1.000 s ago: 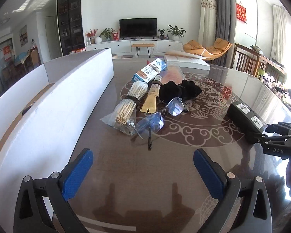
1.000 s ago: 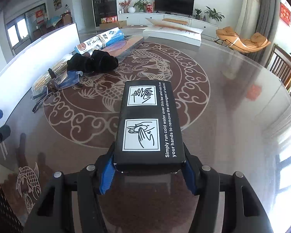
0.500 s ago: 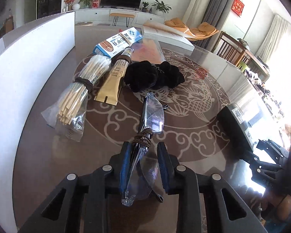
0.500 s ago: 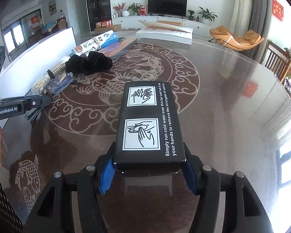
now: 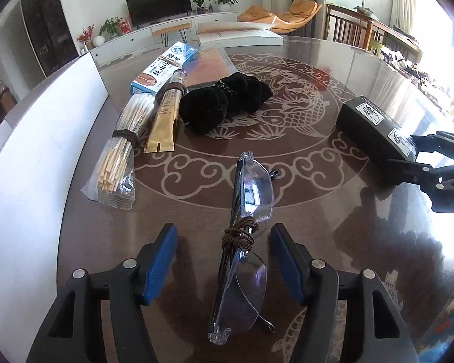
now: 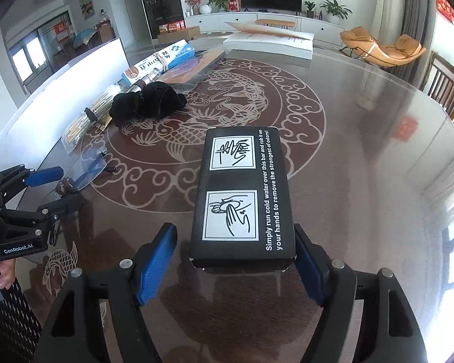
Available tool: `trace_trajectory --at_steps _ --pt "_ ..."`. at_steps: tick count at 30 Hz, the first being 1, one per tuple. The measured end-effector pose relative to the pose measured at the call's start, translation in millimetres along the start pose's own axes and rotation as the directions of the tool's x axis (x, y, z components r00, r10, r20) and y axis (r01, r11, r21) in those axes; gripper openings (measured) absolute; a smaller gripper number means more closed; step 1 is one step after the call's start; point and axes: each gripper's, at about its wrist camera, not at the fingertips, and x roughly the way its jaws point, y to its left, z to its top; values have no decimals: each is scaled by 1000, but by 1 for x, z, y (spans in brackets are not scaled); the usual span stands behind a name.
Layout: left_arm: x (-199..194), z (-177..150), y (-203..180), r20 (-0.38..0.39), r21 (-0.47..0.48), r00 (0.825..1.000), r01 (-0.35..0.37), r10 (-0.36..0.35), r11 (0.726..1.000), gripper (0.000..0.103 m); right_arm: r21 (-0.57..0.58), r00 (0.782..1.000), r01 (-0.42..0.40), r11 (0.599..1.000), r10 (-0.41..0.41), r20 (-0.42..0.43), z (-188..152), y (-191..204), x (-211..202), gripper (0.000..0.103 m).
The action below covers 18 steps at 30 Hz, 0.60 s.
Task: Organize objects
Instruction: 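Carry the soap box and glasses into the white enclosure and open both tools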
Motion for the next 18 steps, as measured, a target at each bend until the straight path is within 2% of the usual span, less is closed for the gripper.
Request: trace_trajectory --at_steps 1,2,4,5,9,12,15,18 --pt "0 2 1 -2 -15 999 32 -32 999 20 -16 999 2 1000 -2 -32 9 2 4 87" --pt "-1 3 0 3 -23 1000 16 -15 1000 20 -31 997 7 999 -10 -80 18 2 11 93" --pt "-3 2 -1 21 -33 1000 7 -6 999 19 -46 992 5 999 -11 -129 31 1 23 89" --pt "-7 -1 2 32 -59 999 21 -19 998 19 -46 992 6 999 -11 -125 35 -1 24 61" --pt "-40 -15 21 126 -184 988 108 -86 977 19 -38 991 6 999 -11 -132 35 -9 13 59" --pt "-77 -22 39 221 -256 969 168 -111 952 19 -30 993 -54 998 51 -103 33 -2 -10 59" --pt "-117 -24 68 315 -334 943 219 -110 917 19 -51 992 -119 992 117 -49 47 23 -36 59" --pt "-155 -28 114 371 -398 926 223 -66 890 19 -93 977 -207 974 210 20 77 69 -60 59"
